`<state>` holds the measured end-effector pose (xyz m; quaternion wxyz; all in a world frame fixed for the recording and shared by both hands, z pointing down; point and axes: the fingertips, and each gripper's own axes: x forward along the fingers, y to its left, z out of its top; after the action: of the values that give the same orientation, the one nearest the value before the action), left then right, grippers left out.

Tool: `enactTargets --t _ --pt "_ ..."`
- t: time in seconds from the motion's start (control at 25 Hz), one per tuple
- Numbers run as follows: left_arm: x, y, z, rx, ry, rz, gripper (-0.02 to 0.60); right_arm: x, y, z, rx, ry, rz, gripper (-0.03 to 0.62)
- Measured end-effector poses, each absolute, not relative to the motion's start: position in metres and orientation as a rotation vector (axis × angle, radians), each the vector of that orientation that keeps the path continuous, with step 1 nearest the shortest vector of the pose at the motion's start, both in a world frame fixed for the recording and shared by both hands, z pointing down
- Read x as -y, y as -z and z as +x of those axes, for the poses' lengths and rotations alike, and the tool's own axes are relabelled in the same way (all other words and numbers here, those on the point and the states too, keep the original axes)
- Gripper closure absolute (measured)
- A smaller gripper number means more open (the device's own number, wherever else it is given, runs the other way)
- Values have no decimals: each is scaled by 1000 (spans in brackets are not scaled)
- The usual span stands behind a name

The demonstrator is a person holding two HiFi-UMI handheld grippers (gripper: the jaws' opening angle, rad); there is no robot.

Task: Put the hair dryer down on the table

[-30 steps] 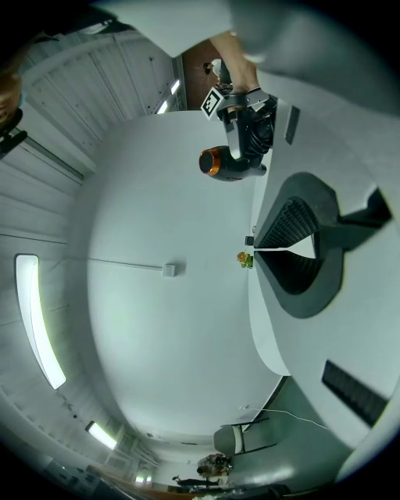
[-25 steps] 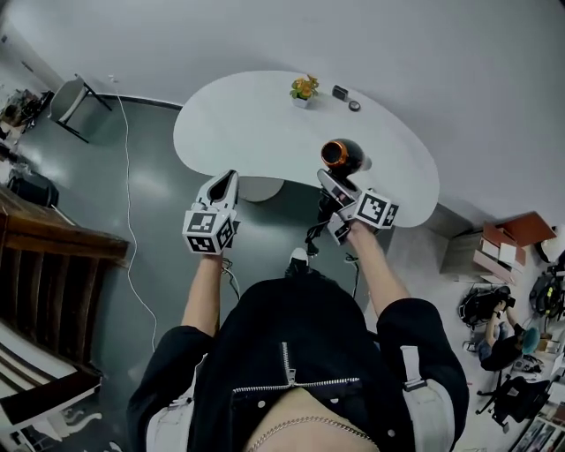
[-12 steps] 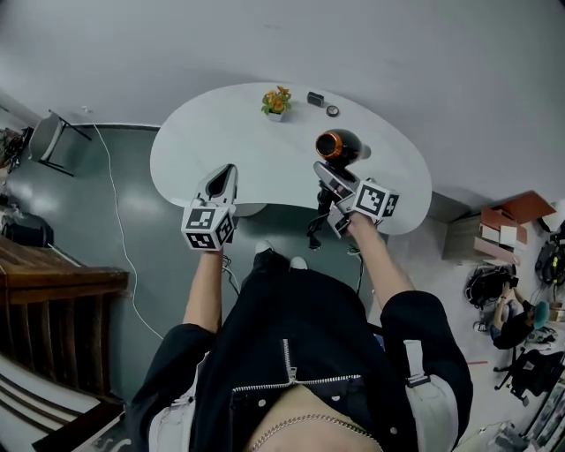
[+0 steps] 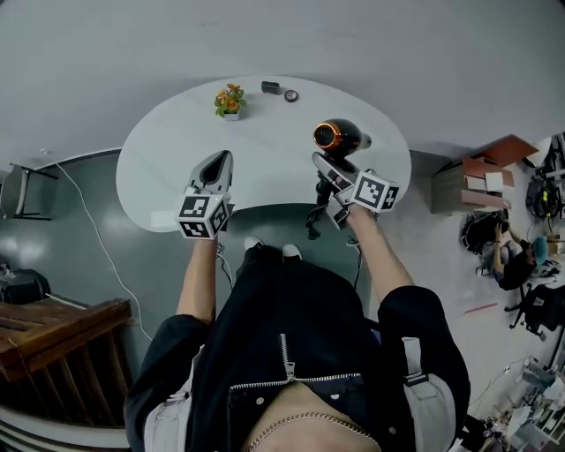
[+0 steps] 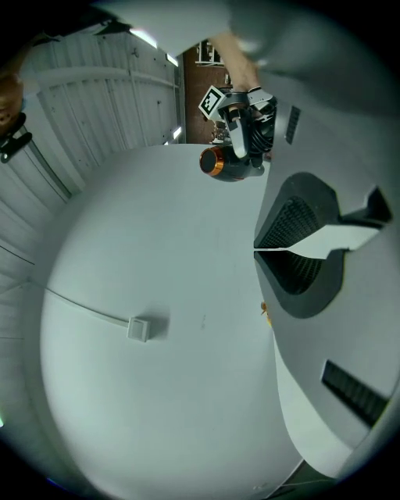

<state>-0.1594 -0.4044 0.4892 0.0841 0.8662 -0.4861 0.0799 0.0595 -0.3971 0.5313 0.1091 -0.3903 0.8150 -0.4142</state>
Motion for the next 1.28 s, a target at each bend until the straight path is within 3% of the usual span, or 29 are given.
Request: enactTargets --t 0.52,1.28 --pt "422 -514 -94 1218 -300 2648 554 375 -585 148 -2265 1272 -1493 335" --pt "405 -527 -171 1432 -334 2497 554 438 -687 206 -2301 1440 -1848 332"
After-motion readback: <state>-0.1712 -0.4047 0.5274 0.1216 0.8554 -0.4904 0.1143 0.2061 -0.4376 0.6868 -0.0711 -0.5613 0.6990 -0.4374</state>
